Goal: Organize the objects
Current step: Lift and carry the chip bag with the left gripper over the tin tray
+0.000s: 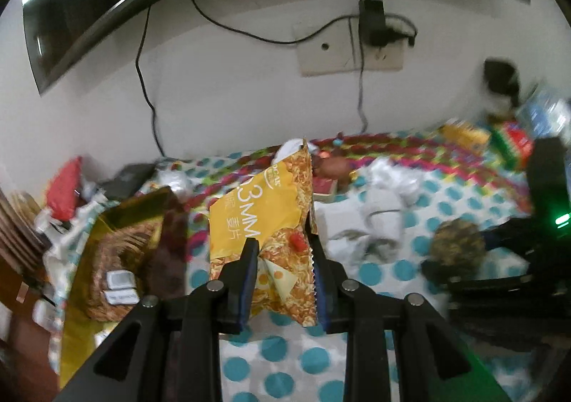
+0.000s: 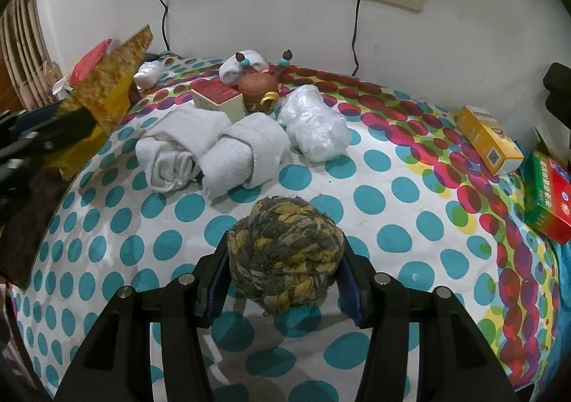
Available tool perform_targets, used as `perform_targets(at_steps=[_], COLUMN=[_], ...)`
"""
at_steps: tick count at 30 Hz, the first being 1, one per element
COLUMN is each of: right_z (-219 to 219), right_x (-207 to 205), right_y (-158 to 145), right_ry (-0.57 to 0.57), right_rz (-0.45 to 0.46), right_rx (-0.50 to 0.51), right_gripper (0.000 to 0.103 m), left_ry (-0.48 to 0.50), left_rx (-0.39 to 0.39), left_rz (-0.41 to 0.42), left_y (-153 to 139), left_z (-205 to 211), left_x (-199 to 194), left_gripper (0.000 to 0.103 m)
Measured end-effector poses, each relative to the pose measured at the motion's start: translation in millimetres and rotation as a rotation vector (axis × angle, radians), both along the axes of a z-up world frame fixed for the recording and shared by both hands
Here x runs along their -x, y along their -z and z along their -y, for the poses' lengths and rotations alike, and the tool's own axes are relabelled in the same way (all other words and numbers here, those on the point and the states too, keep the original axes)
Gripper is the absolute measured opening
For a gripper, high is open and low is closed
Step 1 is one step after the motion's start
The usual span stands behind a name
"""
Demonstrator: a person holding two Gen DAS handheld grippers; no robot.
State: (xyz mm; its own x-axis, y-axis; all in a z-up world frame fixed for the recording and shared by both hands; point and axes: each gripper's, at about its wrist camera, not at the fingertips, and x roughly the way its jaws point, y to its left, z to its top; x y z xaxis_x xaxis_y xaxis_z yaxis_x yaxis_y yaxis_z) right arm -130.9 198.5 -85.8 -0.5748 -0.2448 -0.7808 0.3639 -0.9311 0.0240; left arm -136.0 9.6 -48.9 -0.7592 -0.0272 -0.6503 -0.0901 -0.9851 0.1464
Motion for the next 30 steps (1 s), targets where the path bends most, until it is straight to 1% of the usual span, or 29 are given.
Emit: perform_targets(at_steps=[6,11,15,17,20,24,27,28,30], right_z=[0.3,1.3,1.4,0.4,0.1,1.6,0.7,1.4,2.4], right_x=[0.6,-1.4,-1.1,-0.5,1.1,0.1,0.7,0.2,-0.8], right_y=[0.1,-0.7,-0.5,-0.1,0.9,0.5,0.6,0.3,0.0], right_ry=[0.002,0.008,0.010,0.013,0.012,0.011,0.012,0.012,0.011], right_rz=[0.000,-0.008,-0.004,0.001,0.000,-0.003,-0.002,-0.003,-0.004], right_rx=[-0.002,-0.018,-0.024,-0.027,-0.034,-0.039,-0.039,-0.041,-0.043], right_gripper=[0.049,0.049,0.049,0.049,0.049,0.049,0.049,0.049,0.049], left_ry=[0.046,0.045,0.027,0.008,-0.024,-0.094,-0.133,-0.151,-0.173], left_rx=[-0.108,-0.146,-0.179,-0.168,-0.130,-0.073,-0.068,-0.077,-0.065], left_rz=[0.006,-0.006,-0.015,-0.031,-0.065,-0.107,-0.105,-0.092,-0.077], left_y=[-20.8,-38.7,-55.8,-63.7,-81.0,-105.4,-115.6,-117.0,-114.4], left_z=[9.0,22.4,42.9,52.2,69.5,103.8,131.7,143.9,157.0], left_x=[-18.0,-33.4,-46.2,-51.9,-58.5,-57.7,-50.6,-44.4,-37.3], left_gripper=[0.028,0.028,0.028,0.028,0.028,0.028,0.028,0.028,0.028])
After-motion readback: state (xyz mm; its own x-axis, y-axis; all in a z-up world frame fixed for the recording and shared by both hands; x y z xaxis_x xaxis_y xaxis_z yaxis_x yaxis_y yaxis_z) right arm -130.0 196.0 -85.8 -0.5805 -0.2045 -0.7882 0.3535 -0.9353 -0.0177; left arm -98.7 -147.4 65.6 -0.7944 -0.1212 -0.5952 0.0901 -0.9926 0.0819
